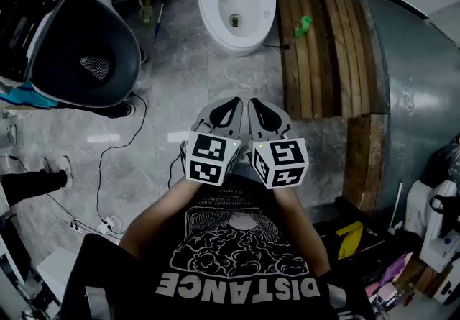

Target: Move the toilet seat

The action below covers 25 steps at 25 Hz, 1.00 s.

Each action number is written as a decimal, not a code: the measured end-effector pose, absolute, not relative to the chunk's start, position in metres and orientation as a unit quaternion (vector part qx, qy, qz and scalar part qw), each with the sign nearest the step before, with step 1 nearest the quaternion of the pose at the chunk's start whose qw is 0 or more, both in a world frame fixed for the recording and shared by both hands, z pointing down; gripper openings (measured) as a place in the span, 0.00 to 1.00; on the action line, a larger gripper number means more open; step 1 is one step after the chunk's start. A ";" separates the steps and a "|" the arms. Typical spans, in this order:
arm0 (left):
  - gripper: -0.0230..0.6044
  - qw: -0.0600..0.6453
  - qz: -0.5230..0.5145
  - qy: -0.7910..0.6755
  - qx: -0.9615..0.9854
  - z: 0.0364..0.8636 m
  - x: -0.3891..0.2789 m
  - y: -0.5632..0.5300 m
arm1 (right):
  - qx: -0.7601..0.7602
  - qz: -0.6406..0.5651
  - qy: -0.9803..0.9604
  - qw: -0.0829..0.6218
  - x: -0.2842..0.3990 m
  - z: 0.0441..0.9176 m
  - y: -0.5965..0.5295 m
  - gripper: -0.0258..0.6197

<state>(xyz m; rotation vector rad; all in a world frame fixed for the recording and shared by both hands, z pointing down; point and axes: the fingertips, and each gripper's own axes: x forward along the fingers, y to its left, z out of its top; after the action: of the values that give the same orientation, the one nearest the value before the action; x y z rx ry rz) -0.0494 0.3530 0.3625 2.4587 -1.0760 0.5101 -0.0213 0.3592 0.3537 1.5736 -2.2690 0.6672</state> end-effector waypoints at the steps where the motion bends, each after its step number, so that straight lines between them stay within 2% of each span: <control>1: 0.06 0.202 0.183 -0.385 0.882 0.363 -0.050 0.351 | 0.549 0.232 -0.789 0.151 -0.022 0.354 0.357 0.07; 17: 0.06 0.207 0.177 -0.348 0.897 0.369 -0.082 0.305 | 0.577 0.250 -0.761 0.161 -0.056 0.366 0.322 0.07; 25: 0.06 0.210 0.177 -0.348 0.896 0.373 -0.077 0.292 | 0.579 0.258 -0.759 0.151 -0.051 0.369 0.305 0.07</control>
<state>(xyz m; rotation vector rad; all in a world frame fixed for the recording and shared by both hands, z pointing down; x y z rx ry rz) -0.0771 0.2917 0.3729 2.4921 -0.9684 0.4910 -0.0506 0.3051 0.3695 1.6614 -2.1788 0.7394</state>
